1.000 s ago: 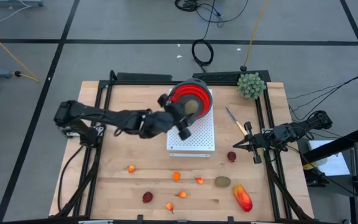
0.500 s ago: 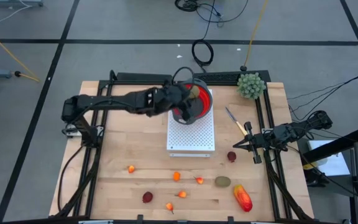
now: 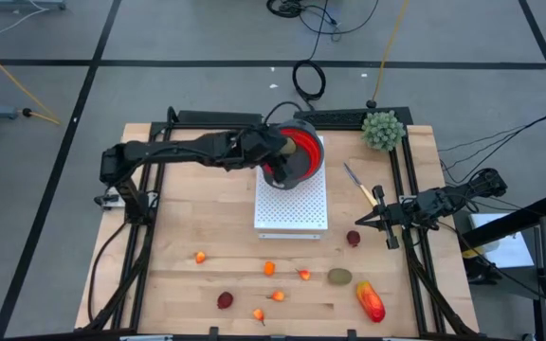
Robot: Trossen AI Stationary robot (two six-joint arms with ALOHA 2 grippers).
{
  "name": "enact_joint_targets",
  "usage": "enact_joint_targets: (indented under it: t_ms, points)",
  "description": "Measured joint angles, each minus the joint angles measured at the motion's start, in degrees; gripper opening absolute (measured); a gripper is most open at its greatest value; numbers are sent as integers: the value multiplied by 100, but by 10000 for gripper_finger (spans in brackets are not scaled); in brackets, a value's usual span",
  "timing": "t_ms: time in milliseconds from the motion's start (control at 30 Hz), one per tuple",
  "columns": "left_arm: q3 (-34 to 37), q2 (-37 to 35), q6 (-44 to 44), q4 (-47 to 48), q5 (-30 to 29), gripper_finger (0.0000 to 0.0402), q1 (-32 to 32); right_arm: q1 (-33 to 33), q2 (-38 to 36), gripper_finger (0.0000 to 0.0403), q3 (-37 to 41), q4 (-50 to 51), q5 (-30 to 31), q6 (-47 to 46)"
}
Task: Pick & Place Fruit
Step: Put the green kiwi into the red strainer bowl
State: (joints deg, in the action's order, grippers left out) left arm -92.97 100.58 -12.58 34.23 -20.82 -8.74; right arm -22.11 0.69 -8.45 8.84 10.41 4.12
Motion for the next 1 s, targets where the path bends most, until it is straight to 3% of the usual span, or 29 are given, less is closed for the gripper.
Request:
enact_joint_targets:
  t_ms: [1000]
  points:
    - [9, 256, 25, -3, 177, 200, -24, -2, -2, 0, -4, 44, -4, -28]
